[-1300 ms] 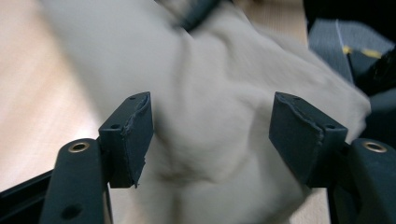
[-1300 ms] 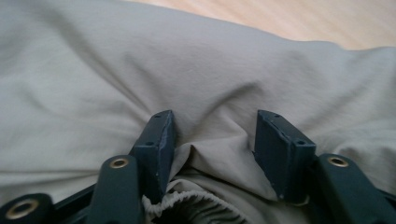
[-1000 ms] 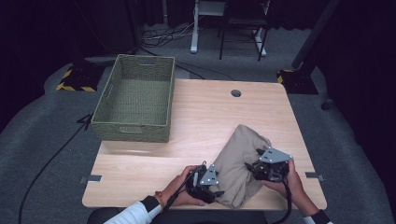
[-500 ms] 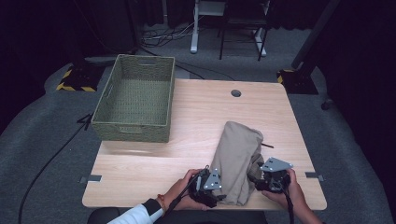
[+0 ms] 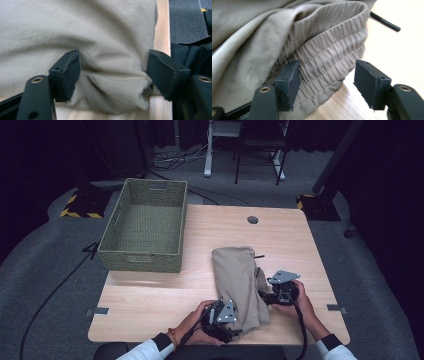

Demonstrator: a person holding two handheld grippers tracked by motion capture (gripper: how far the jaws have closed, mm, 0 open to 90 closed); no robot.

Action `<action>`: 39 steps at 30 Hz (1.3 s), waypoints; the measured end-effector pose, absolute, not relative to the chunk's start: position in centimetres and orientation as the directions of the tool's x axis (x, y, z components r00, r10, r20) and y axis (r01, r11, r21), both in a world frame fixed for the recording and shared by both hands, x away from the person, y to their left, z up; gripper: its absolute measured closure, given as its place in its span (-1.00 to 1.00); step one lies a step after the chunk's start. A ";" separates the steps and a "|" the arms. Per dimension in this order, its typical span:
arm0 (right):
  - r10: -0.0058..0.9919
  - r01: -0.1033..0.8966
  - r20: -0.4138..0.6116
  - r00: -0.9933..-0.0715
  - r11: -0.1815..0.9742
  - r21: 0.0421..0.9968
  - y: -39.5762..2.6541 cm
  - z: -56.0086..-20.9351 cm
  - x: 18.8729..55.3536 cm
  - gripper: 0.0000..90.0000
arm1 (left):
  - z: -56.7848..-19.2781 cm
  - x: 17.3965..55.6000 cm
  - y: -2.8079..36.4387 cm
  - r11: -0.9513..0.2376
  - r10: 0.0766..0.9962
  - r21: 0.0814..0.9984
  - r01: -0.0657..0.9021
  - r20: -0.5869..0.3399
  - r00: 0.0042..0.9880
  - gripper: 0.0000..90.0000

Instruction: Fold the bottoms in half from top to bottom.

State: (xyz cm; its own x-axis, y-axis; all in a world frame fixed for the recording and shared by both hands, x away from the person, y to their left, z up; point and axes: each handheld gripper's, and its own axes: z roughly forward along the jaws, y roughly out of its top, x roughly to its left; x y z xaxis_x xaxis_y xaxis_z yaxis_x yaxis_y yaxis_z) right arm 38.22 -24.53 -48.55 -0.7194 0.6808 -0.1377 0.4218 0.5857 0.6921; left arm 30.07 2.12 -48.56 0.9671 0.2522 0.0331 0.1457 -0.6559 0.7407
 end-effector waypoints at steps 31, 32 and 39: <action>0.671 0.446 -0.065 -0.739 0.559 0.699 -21.8 -48.2 35.7 -0.66 | -50.0 33.3 13.2 -0.658 0.466 0.682 0.319 0.036 0.884 -0.63; 0.674 0.461 -0.040 -0.737 0.545 0.700 -22.2 -48.3 35.8 -0.66 | -50.0 33.3 13.4 -0.653 0.471 0.684 0.324 0.032 0.882 -0.63; 0.657 0.488 0.036 -0.753 0.522 0.699 -24.7 -48.7 36.8 -0.66 | -50.3 33.7 14.4 -0.630 0.478 0.693 0.350 -0.009 0.878 -0.63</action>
State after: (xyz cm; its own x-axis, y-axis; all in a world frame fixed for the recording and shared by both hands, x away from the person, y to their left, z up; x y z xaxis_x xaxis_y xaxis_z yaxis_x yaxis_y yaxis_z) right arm 36.83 -24.70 -48.72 -0.7534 0.6566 0.0356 0.4883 0.5223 0.6991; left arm 33.66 14.38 -50.32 0.8782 0.4782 -0.0086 0.3500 -0.6301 0.6932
